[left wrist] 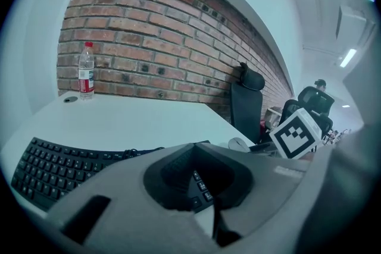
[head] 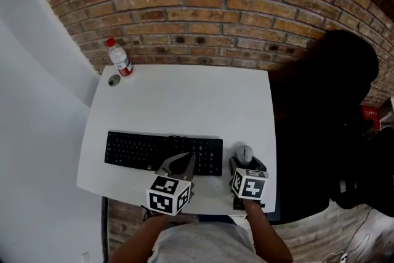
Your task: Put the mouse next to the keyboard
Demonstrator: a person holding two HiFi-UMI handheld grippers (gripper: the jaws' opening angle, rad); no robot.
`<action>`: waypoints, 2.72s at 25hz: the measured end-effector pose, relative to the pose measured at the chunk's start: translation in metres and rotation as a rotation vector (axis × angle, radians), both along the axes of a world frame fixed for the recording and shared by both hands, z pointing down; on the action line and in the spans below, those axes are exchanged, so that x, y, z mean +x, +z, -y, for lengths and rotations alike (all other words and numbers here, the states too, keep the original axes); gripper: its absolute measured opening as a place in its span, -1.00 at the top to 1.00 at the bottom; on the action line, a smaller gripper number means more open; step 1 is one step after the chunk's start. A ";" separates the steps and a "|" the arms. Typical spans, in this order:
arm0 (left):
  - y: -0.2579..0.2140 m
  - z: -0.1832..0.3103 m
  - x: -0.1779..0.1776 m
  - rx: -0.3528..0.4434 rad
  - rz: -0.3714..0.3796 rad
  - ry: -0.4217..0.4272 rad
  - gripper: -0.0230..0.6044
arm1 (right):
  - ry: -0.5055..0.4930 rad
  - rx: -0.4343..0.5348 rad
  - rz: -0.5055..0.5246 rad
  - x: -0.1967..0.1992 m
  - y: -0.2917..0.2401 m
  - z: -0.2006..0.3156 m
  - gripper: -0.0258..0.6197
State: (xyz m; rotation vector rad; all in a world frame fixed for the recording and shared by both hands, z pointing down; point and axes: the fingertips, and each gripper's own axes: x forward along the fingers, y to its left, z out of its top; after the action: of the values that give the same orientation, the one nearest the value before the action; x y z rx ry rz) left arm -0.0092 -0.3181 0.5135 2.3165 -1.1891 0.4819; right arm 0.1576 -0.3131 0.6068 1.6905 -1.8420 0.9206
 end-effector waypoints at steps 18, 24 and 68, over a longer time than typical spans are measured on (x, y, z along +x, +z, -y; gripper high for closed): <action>-0.019 -0.013 -0.028 0.038 -0.014 -0.015 0.97 | -0.028 0.052 0.005 -0.001 -0.024 -0.003 -0.16; -0.032 -0.021 -0.041 0.067 -0.030 -0.027 0.97 | -0.115 0.143 0.019 -0.032 -0.063 -0.006 0.02; -0.080 -0.077 -0.095 0.191 -0.081 -0.075 0.97 | -0.321 0.448 0.009 -0.139 -0.186 -0.082 0.90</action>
State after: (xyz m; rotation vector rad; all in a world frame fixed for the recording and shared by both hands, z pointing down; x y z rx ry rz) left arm -0.1045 -0.2415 0.4331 2.4142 -1.3283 0.2548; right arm 0.0187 -0.2312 0.4210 1.5520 -2.3657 0.4030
